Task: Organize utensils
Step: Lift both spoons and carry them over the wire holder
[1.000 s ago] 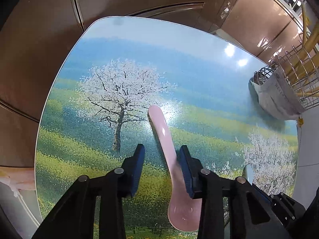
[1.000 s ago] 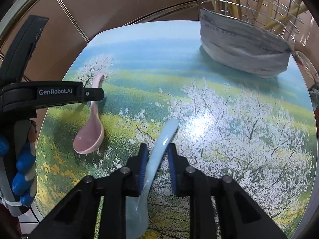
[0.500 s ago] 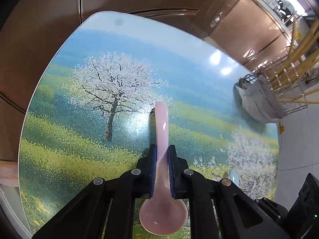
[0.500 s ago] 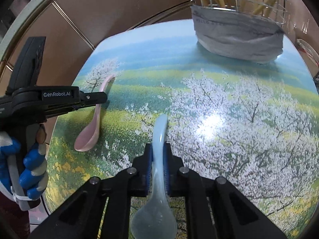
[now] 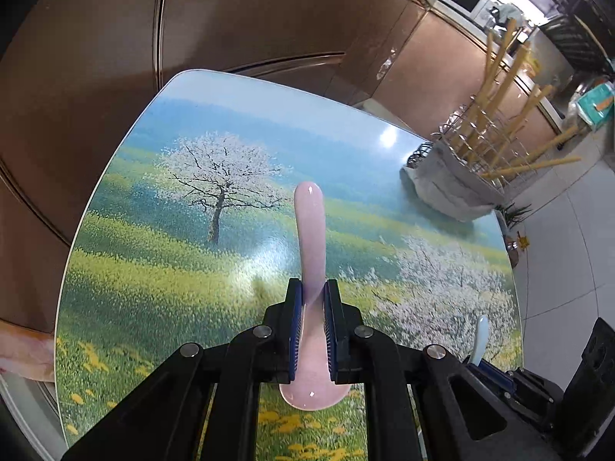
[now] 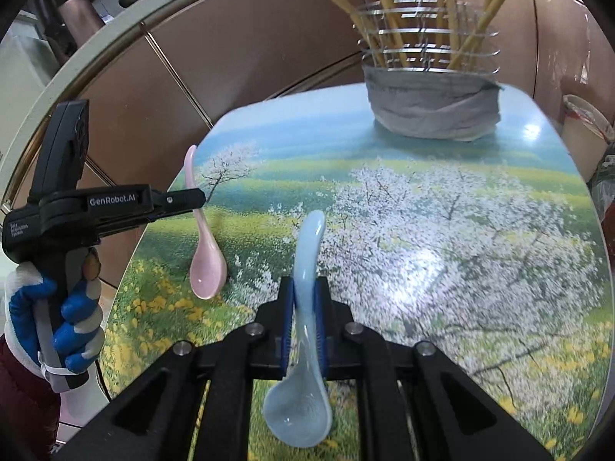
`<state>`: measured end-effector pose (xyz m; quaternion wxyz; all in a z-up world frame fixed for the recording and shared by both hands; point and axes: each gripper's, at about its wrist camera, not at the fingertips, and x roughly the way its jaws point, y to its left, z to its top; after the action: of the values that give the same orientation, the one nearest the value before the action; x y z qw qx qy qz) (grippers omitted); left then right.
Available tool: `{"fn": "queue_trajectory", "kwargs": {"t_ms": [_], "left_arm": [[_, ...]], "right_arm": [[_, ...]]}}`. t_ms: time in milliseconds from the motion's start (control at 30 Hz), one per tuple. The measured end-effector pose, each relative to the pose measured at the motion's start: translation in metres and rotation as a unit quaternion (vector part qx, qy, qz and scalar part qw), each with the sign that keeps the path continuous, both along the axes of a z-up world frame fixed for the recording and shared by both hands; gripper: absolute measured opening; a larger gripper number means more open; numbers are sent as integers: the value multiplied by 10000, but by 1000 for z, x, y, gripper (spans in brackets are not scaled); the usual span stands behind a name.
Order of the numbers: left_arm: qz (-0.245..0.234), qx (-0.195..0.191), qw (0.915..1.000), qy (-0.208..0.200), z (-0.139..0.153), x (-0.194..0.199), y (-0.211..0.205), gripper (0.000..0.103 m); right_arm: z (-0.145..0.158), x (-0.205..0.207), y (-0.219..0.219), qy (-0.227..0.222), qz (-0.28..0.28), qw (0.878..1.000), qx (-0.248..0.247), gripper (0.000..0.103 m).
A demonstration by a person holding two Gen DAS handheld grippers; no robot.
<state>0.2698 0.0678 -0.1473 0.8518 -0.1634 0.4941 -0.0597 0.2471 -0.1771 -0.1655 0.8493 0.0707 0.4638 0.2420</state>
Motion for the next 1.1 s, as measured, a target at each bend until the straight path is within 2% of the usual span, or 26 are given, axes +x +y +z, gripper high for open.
{"fn": "queue_trajectory", "kwargs": {"t_ms": [333,600,867,1100], "left_arm": [[-169,34,9981,-598,29,-45,-13,9],[-203,177,9959,-867,45,-67,-17,8],[-369,186,9946,-950,62,-74,-27,8],[-671,45,9920,-1073,94,-62,-45,8]], "right_arm": [[28,-37,-11,-405,-96,9991,32,8],[41,-53,-19,-617,-167,9980,17,7],[59,-55,-33,-799,-353,9961,-113,7],[102,-38,-66,-1168,-679,9904,-284,7]]}}
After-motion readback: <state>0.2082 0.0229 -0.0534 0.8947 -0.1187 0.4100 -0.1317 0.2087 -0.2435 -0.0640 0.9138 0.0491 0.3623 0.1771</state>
